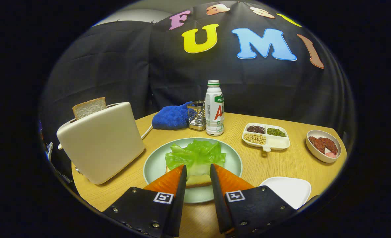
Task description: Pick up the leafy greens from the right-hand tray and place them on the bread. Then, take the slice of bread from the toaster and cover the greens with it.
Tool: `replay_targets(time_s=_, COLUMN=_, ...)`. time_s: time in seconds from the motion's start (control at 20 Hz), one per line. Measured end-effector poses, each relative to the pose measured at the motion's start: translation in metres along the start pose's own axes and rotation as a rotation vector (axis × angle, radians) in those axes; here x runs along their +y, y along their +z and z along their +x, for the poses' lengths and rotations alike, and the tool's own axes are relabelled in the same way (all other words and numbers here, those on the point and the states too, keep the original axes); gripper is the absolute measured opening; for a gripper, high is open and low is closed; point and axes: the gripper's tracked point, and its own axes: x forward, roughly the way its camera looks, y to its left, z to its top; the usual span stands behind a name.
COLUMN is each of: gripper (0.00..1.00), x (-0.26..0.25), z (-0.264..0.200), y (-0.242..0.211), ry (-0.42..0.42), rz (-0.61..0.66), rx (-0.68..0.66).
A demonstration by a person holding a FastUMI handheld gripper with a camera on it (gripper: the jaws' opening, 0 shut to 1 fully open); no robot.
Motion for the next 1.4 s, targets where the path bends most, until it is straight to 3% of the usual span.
replay_targets(time_s=0.2, gripper=0.49, x=0.004, z=-0.025, y=0.023, ry=-0.052, rz=-0.05, rx=-0.077)
replay_targets(time_s=0.7, gripper=0.49, x=0.13, z=-0.09, y=0.09, ry=0.01, rz=-0.071, rx=-0.292)
replay_targets(time_s=1.0, gripper=0.49, x=0.2, z=-0.08, y=0.095, ry=0.059, rz=-0.018, rx=-0.289)
replay_targets(time_s=1.25, gripper=0.49, x=0.272, z=-0.053, y=0.09, ry=0.128, rz=-0.064, rx=-0.245)
replay_targets(time_s=1.4, gripper=0.49, x=0.297, z=-0.035, y=0.088, ry=0.106, rz=-0.12, rx=-0.239)
